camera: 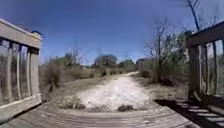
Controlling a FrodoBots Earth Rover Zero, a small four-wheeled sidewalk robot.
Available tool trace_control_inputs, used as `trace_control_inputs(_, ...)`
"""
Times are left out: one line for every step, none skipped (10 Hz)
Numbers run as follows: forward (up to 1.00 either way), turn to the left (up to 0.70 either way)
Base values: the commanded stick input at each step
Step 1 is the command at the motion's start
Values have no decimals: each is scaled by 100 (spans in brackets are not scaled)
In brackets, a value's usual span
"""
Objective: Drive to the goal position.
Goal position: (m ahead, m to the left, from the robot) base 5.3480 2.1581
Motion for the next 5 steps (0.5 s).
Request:
trace_control_inputs(30,0)
trace_control_inputs(30,0)
trace_control_inputs(30,-23)
trace_control_inputs(30,-54)
trace_control_inputs(30,-25)
